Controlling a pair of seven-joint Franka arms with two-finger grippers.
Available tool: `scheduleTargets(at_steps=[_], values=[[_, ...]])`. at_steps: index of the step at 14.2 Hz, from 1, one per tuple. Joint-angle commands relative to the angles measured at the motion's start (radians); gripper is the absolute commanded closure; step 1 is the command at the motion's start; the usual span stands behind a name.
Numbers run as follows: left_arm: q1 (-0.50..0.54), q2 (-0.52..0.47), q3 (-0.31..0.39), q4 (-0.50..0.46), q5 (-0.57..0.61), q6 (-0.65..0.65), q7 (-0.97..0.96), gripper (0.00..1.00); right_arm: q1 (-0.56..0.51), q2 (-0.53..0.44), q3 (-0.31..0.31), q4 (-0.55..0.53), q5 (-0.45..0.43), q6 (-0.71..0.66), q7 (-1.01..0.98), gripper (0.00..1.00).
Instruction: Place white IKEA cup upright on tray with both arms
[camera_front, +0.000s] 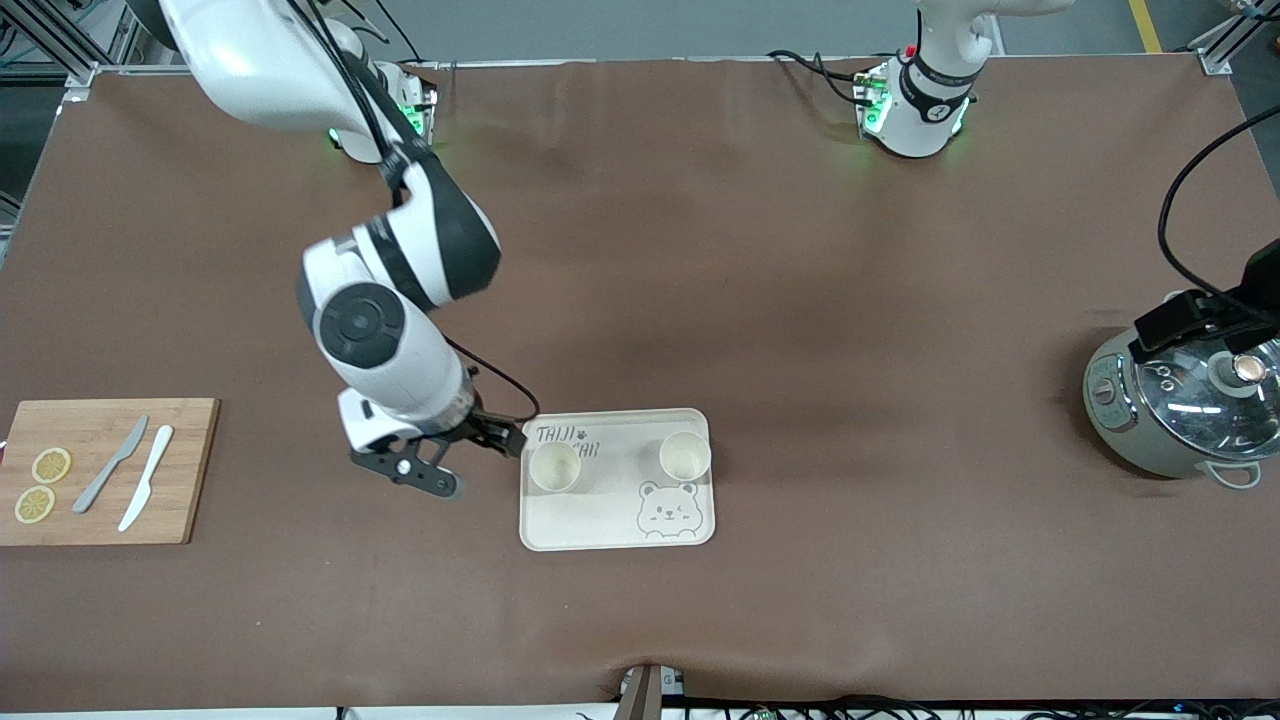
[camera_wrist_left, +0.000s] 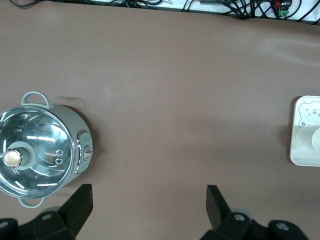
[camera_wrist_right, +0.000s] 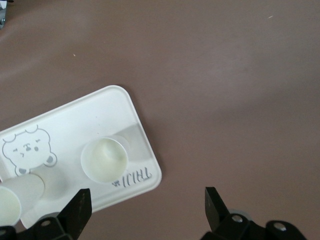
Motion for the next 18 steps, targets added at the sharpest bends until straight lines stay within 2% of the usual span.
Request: scheduleTargets(at_steps=[1,4,9,13,18], values=[[0.004,-0.024,-0.009,-0.015,0.001,-0.025,0.021,0.0,-0.038,-0.131,0.011,-0.043,-0.011,-0.11,-0.075,0.0],[-0.004,-0.023,-0.005,-0.014,0.009,-0.025,0.02,0.0,-0.108,-0.22,0.014,-0.043,0.026,-0.229,-0.18,0.0],[-0.009,-0.02,-0.008,-0.018,0.013,-0.033,0.017,0.0,-0.231,-0.337,0.011,-0.046,0.026,-0.404,-0.397,0.0],[-0.007,-0.018,-0.011,-0.017,0.01,-0.033,0.015,0.0,-0.355,-0.352,0.011,-0.063,0.026,-0.411,-0.617,0.0],[-0.001,-0.02,-0.006,-0.017,0.01,-0.033,0.017,0.0,-0.397,-0.346,0.011,-0.121,0.026,-0.337,-0.675,0.0]])
